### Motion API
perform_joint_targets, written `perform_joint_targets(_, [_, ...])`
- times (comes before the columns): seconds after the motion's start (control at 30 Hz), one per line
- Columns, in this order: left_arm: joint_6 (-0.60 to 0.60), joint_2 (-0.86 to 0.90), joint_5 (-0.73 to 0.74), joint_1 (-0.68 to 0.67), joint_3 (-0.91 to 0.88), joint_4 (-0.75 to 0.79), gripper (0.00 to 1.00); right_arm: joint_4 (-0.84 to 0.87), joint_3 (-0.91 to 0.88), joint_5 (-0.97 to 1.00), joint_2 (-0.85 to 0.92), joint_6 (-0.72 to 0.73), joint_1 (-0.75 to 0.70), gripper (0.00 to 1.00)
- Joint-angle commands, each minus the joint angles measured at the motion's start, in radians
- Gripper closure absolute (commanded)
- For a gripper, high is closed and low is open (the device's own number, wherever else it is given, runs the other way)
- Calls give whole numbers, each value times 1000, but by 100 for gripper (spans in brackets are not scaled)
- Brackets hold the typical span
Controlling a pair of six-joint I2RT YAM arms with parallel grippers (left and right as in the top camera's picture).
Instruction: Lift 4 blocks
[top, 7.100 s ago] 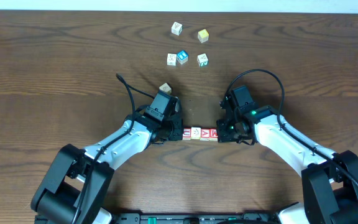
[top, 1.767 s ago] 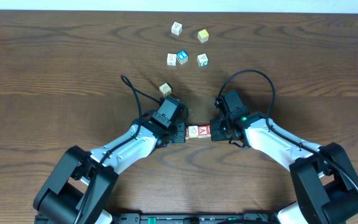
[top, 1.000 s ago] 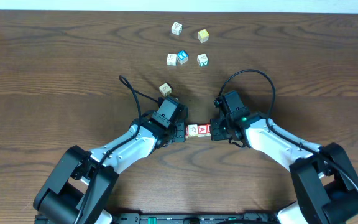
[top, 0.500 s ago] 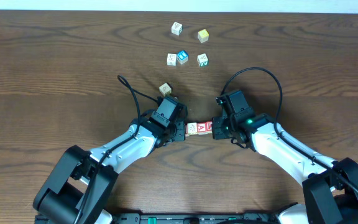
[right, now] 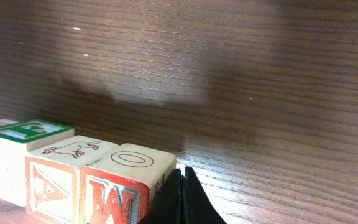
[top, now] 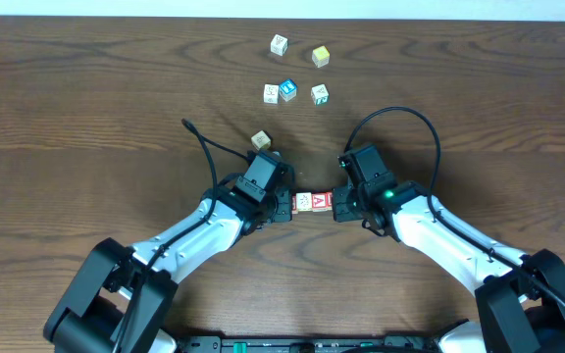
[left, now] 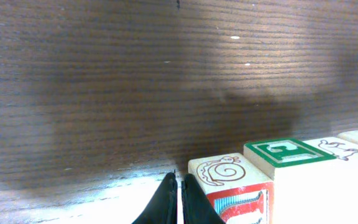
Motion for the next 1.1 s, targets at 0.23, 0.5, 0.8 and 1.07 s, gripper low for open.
perform_joint_targets(0.23, [-3,-54,126,-32,19,37,93,25,14,-205,-23,15,71,99])
perform_joint_targets(0.5, [-2,-102,126,-32,19,37,93,27,14,-205,-23,16,71,99])
perform_joint_targets(0.8, [-3,-113,126,-32,19,38,93,29,32,-206,-23,20,71,99])
perform_joint_targets(1.07, [-3,-113,126,-32,19,37,93,34,35,-213,-23,26,71,99])
